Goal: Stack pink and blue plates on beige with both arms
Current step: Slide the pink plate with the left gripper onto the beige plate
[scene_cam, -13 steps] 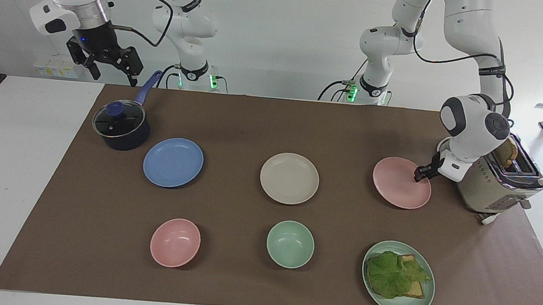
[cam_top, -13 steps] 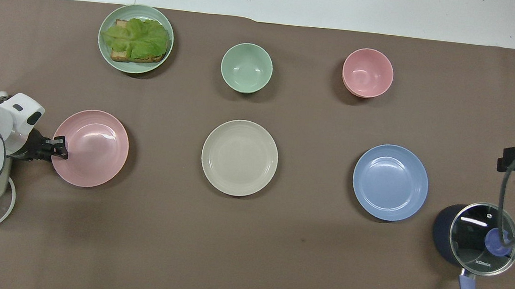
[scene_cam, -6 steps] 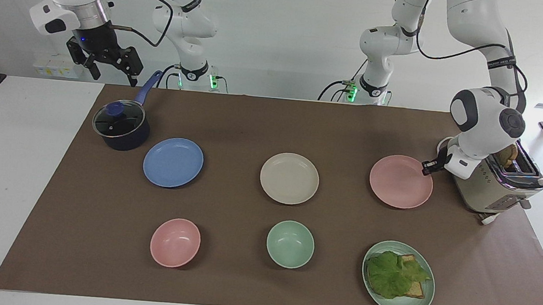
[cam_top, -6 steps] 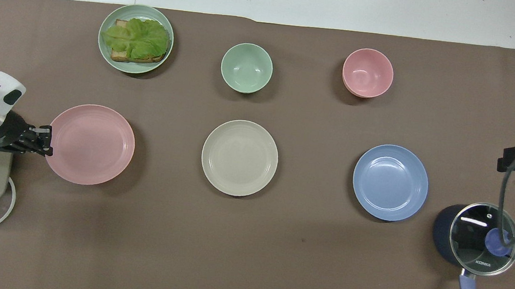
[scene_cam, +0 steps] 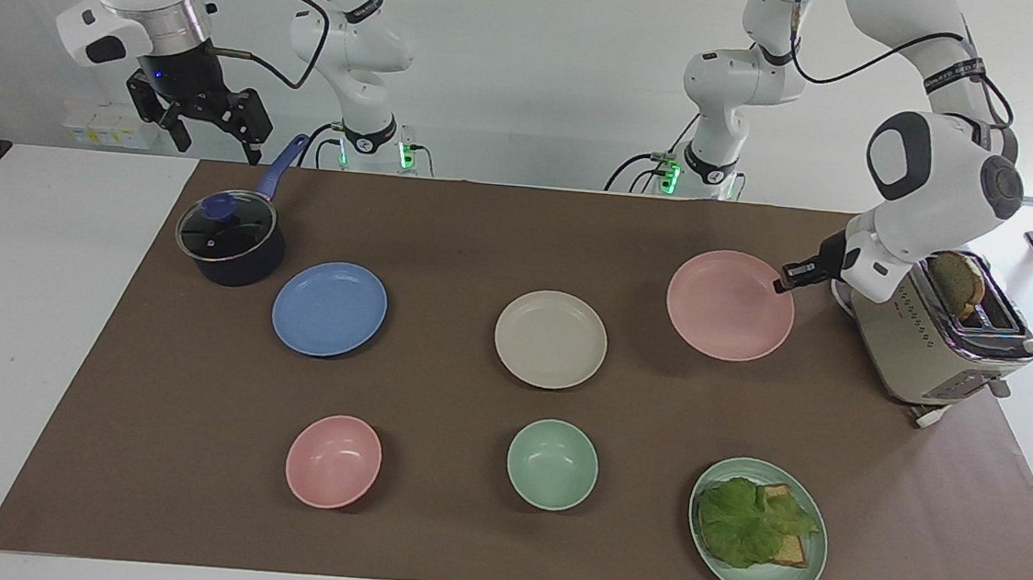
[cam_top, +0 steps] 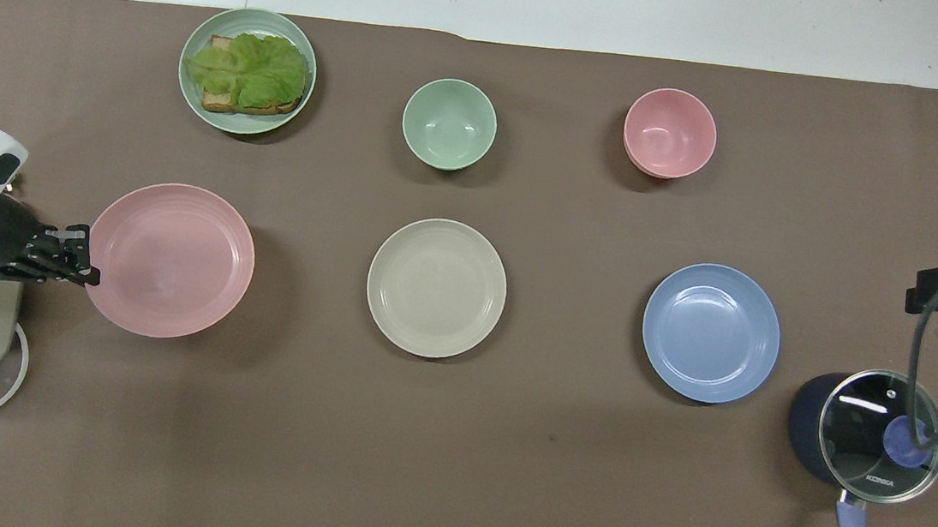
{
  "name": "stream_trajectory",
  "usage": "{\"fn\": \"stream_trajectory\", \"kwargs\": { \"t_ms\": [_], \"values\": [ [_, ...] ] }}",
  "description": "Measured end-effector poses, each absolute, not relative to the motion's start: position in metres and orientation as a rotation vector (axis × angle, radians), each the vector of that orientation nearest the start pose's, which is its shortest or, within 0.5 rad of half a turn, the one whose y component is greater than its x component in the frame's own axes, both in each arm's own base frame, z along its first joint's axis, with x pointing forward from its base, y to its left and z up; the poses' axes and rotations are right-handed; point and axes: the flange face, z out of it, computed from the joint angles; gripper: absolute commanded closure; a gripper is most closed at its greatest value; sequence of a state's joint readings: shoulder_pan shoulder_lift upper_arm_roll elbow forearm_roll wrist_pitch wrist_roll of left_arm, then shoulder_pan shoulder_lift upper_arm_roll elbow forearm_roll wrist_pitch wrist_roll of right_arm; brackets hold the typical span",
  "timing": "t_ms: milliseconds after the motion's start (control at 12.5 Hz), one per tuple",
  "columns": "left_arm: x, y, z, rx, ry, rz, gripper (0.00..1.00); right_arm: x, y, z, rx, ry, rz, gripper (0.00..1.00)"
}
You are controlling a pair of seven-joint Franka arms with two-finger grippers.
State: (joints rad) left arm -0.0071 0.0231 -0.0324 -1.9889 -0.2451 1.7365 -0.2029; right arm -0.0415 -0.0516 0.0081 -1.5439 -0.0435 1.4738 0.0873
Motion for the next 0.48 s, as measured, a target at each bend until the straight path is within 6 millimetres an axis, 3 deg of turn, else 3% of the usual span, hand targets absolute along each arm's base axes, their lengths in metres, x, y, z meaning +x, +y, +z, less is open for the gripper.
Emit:
{"fn": "stream_trajectory", "kwargs": {
  "t_ms": [239,479],
  "values": [
    [0.515,-0.145,0.432,-3.322,-0.227,0.483,1.0,0.528,-0.023,0.657,-3.18,0.199,0.028,0.0],
    [0.497,-0.222,0.42,-3.339,-0.201,0.38,1.0,0.528,-0.023,0.657,-3.18,0.199,0.028,0.0]
  ]
}}
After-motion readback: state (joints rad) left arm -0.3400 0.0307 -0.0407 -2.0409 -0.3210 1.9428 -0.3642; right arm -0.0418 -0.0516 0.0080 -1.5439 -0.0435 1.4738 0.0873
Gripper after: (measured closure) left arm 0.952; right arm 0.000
